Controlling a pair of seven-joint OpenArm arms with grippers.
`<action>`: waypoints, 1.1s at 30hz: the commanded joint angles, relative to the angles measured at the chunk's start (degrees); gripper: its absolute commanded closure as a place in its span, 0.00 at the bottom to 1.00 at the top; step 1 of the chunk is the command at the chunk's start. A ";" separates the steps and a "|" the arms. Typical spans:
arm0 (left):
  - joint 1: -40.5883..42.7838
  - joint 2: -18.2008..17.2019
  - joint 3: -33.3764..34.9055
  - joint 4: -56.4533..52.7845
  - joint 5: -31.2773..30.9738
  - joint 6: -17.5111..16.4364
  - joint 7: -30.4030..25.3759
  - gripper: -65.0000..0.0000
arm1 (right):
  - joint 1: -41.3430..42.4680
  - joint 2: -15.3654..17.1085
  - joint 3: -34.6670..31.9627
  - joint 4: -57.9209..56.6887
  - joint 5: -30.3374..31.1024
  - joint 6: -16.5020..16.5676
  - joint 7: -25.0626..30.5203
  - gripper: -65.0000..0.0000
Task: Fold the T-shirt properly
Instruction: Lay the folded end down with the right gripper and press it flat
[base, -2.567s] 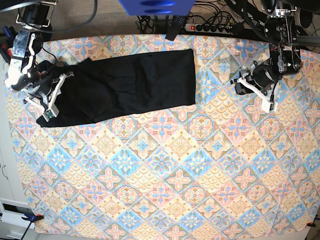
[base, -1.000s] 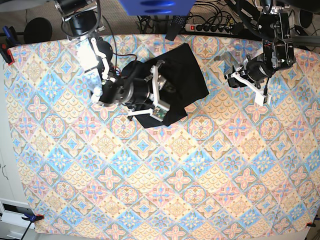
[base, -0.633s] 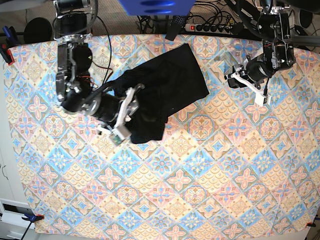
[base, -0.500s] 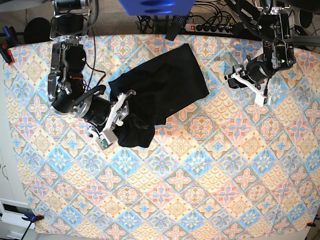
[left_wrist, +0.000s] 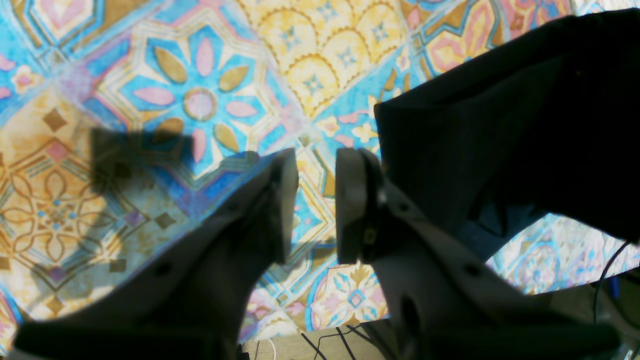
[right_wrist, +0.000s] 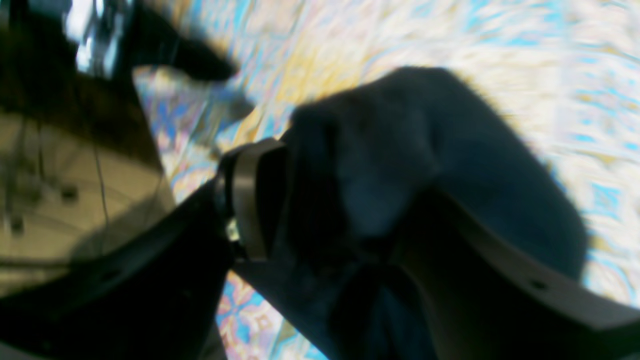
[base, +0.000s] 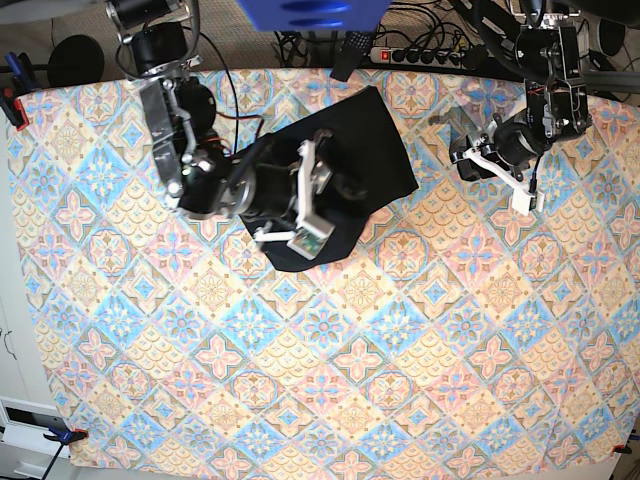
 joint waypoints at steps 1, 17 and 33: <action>-0.19 -0.52 -0.17 0.97 -0.68 -0.24 -0.59 0.79 | 0.86 -0.02 -2.52 0.61 -0.79 0.19 1.21 0.54; -0.10 -0.70 -0.35 1.06 -0.68 -0.24 -0.59 0.79 | 5.26 5.34 -4.28 1.92 -25.14 0.19 2.62 0.54; -0.28 -0.70 -0.26 0.97 -0.68 -0.24 -0.59 0.79 | -7.58 11.41 6.62 7.73 -24.17 0.19 2.09 0.54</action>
